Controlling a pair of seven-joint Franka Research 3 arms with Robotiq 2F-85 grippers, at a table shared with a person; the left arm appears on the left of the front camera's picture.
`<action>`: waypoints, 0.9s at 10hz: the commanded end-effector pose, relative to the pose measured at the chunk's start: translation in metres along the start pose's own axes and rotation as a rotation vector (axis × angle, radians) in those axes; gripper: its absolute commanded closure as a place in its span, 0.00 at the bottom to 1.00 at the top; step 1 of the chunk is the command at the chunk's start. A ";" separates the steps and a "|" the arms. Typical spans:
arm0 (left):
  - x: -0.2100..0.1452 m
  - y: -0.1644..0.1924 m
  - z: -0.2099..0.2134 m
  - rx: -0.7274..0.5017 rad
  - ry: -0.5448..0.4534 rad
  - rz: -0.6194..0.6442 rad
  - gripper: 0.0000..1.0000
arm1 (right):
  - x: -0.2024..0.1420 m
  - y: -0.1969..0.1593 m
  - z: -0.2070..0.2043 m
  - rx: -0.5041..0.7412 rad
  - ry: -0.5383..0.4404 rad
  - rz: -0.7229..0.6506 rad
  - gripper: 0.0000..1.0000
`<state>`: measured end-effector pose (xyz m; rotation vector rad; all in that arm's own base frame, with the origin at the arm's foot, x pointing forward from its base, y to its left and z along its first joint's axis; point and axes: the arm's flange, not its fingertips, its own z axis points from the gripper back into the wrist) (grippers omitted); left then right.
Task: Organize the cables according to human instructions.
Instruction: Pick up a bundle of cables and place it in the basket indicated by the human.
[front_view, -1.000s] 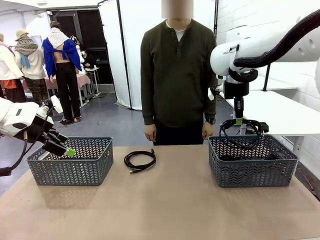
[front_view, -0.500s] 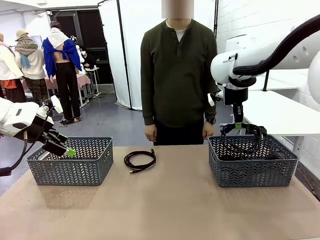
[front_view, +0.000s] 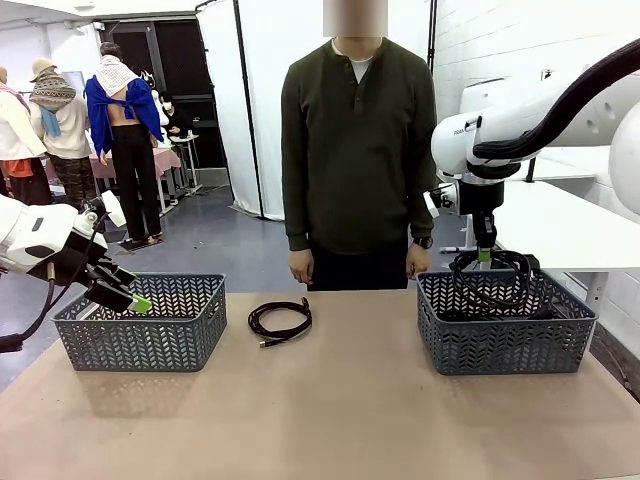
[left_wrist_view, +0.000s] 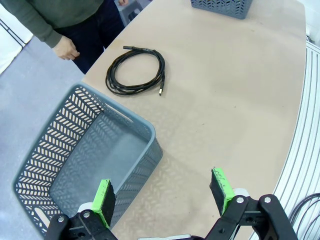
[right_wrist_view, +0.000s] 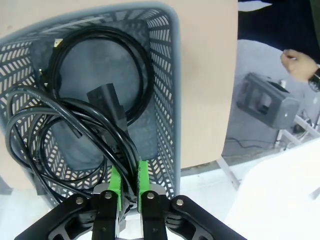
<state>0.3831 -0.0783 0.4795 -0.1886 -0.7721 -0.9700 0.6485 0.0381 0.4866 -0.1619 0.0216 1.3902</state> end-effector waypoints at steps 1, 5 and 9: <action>-0.002 0.003 -0.002 -0.009 -0.007 -0.003 0.00 | 0.000 -0.019 0.000 -0.007 -0.004 0.025 1.00; -0.002 0.003 -0.002 -0.009 -0.007 -0.003 0.00 | 0.009 -0.022 -0.014 0.015 0.004 0.045 1.00; -0.002 0.003 -0.002 -0.009 -0.007 -0.003 0.00 | 0.011 -0.019 -0.024 0.025 -0.007 0.045 1.00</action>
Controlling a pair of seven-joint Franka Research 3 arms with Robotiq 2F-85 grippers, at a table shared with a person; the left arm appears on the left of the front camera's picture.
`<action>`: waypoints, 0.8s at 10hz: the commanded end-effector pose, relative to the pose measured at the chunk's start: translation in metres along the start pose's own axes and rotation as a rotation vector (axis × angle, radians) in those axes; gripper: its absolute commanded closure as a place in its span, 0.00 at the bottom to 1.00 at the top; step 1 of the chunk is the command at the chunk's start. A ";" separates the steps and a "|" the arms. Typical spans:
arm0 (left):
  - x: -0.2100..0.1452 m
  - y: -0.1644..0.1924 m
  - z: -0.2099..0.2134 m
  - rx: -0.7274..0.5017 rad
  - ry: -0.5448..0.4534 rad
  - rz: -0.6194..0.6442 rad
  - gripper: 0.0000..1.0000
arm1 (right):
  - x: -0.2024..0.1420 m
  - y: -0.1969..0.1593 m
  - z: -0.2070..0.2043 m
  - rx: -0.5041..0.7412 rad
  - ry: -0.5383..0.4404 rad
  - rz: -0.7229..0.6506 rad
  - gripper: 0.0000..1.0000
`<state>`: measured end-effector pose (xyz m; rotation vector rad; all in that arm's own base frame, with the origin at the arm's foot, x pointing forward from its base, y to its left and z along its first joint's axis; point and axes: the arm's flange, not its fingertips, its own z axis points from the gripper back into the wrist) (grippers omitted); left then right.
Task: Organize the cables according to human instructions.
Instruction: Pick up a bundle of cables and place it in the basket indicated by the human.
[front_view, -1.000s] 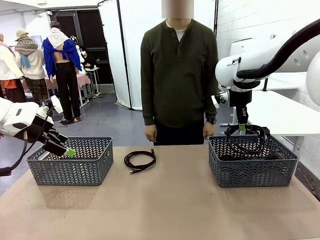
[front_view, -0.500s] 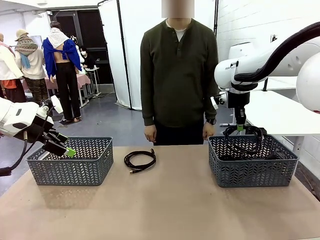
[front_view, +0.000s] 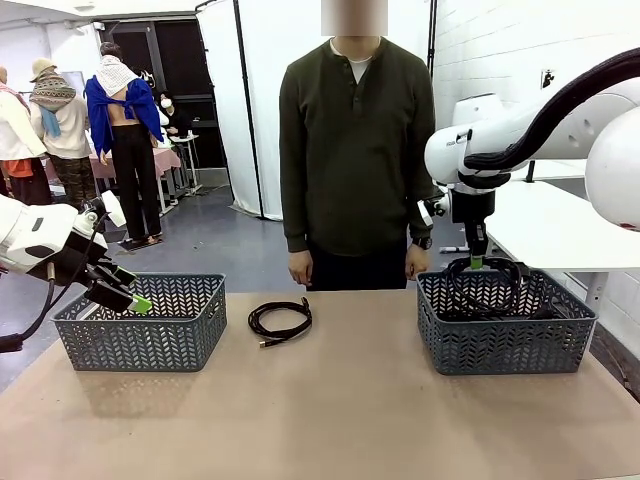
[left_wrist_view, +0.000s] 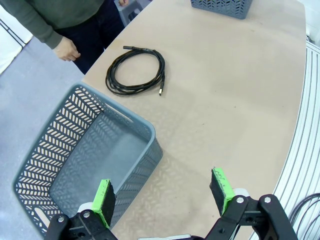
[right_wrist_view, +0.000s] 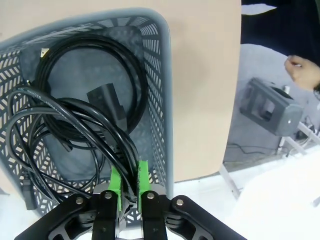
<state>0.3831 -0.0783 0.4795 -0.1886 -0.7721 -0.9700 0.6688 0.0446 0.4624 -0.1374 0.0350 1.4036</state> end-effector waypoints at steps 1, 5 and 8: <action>-0.002 0.003 -0.002 -0.009 -0.007 -0.004 0.00 | -0.001 -0.003 -0.002 0.003 0.002 0.032 1.00; -0.002 0.003 -0.002 -0.009 -0.007 -0.004 0.00 | -0.001 0.001 -0.004 0.070 0.014 0.047 0.66; -0.002 0.003 -0.002 -0.009 -0.007 -0.004 0.00 | -0.003 0.001 -0.004 0.104 0.013 0.041 0.06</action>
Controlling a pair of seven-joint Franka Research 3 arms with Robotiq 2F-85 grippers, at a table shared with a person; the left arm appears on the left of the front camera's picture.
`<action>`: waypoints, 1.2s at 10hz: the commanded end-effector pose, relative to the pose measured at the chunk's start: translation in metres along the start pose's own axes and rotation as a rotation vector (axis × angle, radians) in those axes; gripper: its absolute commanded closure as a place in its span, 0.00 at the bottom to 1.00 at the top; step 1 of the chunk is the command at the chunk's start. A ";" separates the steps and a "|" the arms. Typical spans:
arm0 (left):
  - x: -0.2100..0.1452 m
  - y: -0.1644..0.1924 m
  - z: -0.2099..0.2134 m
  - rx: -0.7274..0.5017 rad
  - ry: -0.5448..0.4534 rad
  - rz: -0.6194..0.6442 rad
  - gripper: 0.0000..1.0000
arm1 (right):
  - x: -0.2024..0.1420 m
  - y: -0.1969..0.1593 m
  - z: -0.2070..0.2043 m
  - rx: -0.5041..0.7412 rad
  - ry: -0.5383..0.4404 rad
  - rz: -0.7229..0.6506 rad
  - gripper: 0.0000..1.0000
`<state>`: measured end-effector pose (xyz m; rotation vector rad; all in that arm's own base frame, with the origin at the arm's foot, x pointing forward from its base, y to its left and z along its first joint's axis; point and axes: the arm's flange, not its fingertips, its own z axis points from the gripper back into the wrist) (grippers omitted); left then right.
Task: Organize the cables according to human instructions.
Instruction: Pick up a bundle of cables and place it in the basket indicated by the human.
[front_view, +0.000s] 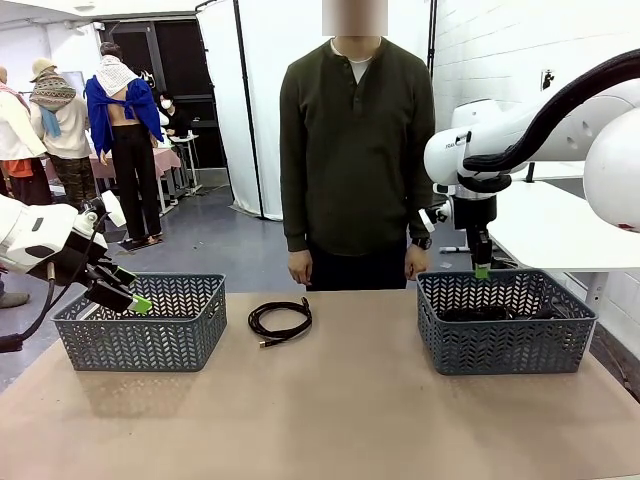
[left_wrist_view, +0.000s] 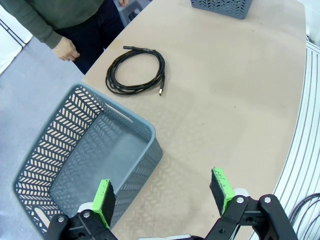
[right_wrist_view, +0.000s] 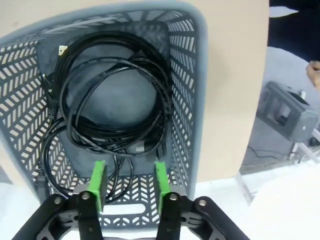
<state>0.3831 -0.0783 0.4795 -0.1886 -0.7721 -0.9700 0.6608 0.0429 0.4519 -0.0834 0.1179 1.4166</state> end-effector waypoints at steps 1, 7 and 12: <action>-0.002 0.003 -0.002 -0.009 -0.007 -0.004 0.00 | -0.001 -0.008 0.008 0.013 -0.017 0.024 0.00; -0.002 0.003 -0.002 -0.009 -0.007 -0.004 0.00 | -0.013 -0.004 0.018 0.031 -0.021 0.011 0.00; -0.002 0.003 -0.002 -0.009 -0.007 -0.004 0.00 | -0.009 -0.001 0.015 0.006 0.000 -0.006 0.00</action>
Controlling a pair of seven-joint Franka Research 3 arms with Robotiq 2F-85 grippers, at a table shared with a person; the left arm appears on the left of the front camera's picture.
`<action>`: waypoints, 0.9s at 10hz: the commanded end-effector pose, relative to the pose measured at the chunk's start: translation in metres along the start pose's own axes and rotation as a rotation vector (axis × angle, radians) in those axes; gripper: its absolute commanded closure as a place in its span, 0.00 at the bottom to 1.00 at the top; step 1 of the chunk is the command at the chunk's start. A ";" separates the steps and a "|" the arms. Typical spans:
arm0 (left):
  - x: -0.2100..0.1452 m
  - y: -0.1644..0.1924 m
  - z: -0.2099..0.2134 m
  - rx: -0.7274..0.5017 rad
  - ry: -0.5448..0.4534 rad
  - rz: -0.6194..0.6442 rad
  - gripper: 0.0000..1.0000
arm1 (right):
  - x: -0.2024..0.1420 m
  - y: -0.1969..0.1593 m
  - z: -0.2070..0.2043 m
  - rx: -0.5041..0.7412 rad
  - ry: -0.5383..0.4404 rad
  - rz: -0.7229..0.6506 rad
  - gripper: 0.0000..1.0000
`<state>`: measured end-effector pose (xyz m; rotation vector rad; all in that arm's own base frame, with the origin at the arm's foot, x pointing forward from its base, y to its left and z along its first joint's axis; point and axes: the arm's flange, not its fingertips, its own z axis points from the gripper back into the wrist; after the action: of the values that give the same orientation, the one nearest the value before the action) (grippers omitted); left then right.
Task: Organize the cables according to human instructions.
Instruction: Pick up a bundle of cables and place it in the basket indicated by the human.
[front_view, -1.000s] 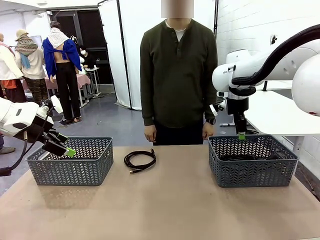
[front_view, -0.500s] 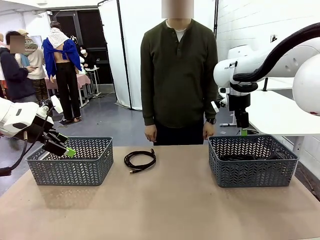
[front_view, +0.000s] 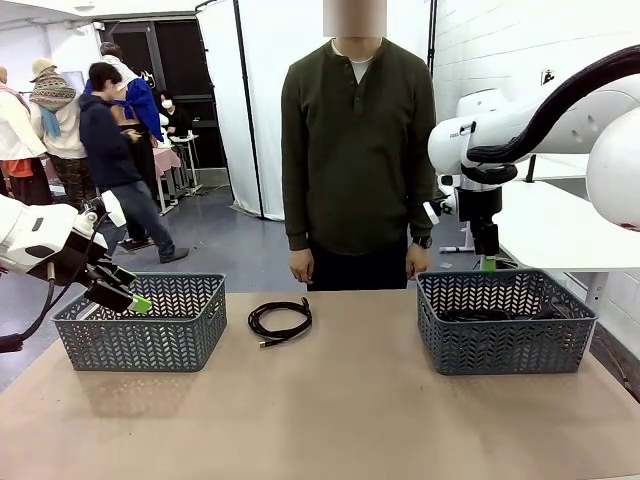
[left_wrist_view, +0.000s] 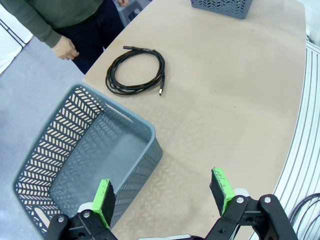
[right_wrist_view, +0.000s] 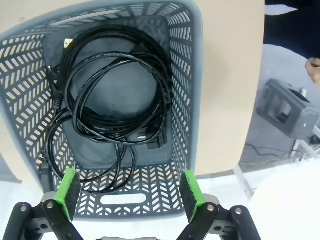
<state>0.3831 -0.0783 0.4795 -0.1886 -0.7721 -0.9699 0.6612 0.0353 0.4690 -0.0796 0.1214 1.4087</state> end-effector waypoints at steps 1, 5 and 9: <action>-0.002 0.003 -0.002 -0.009 -0.007 -0.004 0.00 | 0.001 0.000 -0.001 0.001 0.000 0.001 0.00; -0.002 0.003 -0.002 -0.009 -0.007 -0.004 0.00 | 0.001 0.000 -0.001 0.001 0.000 0.001 0.00; -0.002 0.003 -0.002 -0.009 -0.007 -0.004 0.00 | 0.036 0.027 0.032 -0.017 -0.083 -0.129 0.00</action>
<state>0.3831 -0.0783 0.4795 -0.1885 -0.7720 -0.9699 0.6537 0.0652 0.4888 -0.0625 0.0659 1.3428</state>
